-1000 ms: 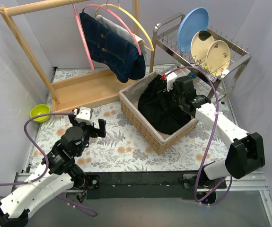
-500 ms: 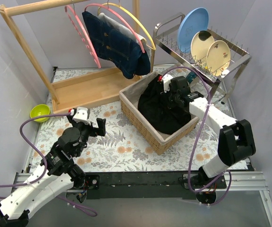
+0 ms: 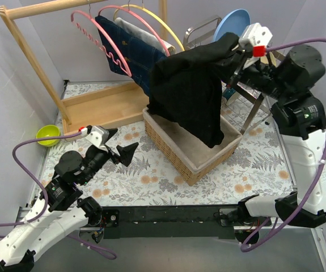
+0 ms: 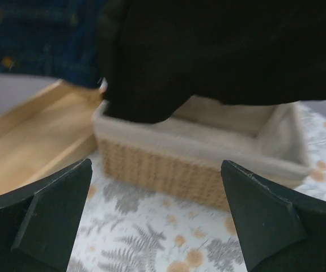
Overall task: Place the skirt on the hanger
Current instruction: Grab the skirt from the pile, then move the skirt to the center of the board
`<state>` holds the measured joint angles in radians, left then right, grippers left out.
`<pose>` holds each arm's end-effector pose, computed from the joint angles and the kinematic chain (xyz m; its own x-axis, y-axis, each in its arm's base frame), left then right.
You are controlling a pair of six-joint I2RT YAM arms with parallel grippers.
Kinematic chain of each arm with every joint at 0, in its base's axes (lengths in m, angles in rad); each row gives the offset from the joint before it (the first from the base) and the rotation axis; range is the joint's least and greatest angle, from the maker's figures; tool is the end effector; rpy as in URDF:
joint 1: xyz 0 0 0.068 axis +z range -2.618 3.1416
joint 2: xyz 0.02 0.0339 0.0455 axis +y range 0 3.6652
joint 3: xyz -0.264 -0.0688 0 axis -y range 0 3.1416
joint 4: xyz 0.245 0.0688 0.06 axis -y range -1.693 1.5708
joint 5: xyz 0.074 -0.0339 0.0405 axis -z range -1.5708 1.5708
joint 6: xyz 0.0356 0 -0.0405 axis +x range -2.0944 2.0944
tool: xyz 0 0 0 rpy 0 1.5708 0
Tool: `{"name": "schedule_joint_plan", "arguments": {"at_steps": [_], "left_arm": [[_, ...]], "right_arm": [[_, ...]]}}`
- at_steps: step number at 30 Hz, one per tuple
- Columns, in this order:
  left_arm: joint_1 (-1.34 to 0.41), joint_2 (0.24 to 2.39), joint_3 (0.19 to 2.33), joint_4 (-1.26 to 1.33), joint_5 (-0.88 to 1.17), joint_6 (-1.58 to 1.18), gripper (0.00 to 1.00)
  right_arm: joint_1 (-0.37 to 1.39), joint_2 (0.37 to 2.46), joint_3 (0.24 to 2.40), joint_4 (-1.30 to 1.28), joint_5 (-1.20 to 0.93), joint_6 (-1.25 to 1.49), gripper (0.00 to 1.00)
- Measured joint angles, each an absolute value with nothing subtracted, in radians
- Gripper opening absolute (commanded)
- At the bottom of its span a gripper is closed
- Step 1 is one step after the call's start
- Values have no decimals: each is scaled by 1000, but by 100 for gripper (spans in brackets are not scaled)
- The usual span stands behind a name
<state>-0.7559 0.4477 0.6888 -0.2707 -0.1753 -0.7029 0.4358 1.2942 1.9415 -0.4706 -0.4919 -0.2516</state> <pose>0.0877 -0.0741 0.3413 -0.3711 -0.5250 -0.7660 0.4046 0.6510 -0.6422 0.1841 0.1043 0.5816 0.3519 -0.0782 -0.9328 -0.7289 0.6023 -0.3255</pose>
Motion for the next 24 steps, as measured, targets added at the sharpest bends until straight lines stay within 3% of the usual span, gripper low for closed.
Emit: {"name": "schedule_joint_plan", "arguments": {"at_steps": [7,13,24], "left_arm": [[-756,583,950,-200,94,-648,98],[-756,693,1080,-186,217,-601,98],[-756,919,1128,-217,280,-512,98]], "right_arm": [[436,1382,2171,-437,-742,-108,1],[436,1448,2154,-353,-937,77,1],[455,1452,2034,-13,-1161,435,1]]}}
